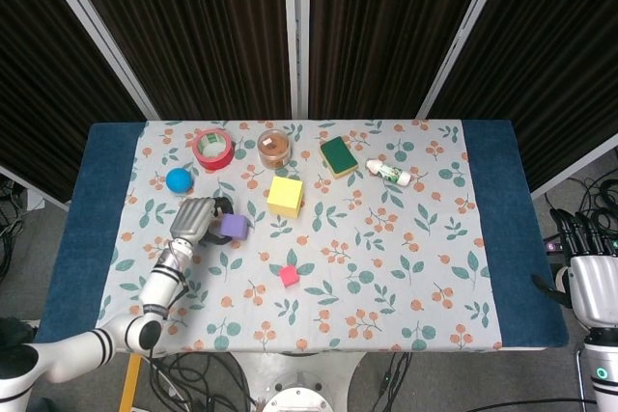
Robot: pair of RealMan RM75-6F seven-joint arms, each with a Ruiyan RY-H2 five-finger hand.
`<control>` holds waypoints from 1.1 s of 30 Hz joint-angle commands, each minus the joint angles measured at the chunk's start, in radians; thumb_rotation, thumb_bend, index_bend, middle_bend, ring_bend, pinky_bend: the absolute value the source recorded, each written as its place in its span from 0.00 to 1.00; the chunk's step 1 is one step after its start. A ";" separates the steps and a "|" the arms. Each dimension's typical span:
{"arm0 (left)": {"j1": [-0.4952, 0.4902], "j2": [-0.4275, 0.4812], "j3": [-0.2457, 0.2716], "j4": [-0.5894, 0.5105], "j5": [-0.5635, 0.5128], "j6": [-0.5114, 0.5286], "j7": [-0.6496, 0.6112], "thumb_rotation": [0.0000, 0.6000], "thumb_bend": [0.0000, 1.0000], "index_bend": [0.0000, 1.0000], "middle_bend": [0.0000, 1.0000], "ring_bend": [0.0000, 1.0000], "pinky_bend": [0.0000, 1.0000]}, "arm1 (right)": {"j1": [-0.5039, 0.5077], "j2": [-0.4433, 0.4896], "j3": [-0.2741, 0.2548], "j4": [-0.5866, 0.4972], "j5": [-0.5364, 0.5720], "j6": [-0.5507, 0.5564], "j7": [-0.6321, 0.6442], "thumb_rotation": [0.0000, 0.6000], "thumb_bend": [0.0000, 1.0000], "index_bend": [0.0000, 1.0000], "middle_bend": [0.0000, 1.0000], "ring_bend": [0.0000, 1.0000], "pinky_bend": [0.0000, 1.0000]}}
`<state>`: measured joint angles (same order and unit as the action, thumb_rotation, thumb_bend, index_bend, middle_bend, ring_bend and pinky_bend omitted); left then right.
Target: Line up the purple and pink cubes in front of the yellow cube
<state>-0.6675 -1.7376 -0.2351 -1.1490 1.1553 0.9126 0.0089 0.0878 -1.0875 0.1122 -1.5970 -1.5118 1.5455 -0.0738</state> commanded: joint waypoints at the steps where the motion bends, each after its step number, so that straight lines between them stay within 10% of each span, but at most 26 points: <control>1: 0.000 0.009 0.008 -0.050 0.046 0.031 -0.013 1.00 0.22 0.58 0.60 0.51 0.64 | 0.000 -0.001 -0.001 0.000 -0.002 0.000 0.001 1.00 0.02 0.04 0.11 0.08 0.22; 33: -0.102 -0.158 -0.027 0.008 -0.055 0.028 0.208 1.00 0.17 0.52 0.54 0.56 0.67 | -0.024 0.013 -0.008 0.018 -0.002 0.019 0.034 1.00 0.02 0.05 0.11 0.08 0.23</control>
<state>-0.7696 -1.8944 -0.2627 -1.1420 1.0995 0.9403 0.2162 0.0642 -1.0743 0.1037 -1.5790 -1.5137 1.5641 -0.0392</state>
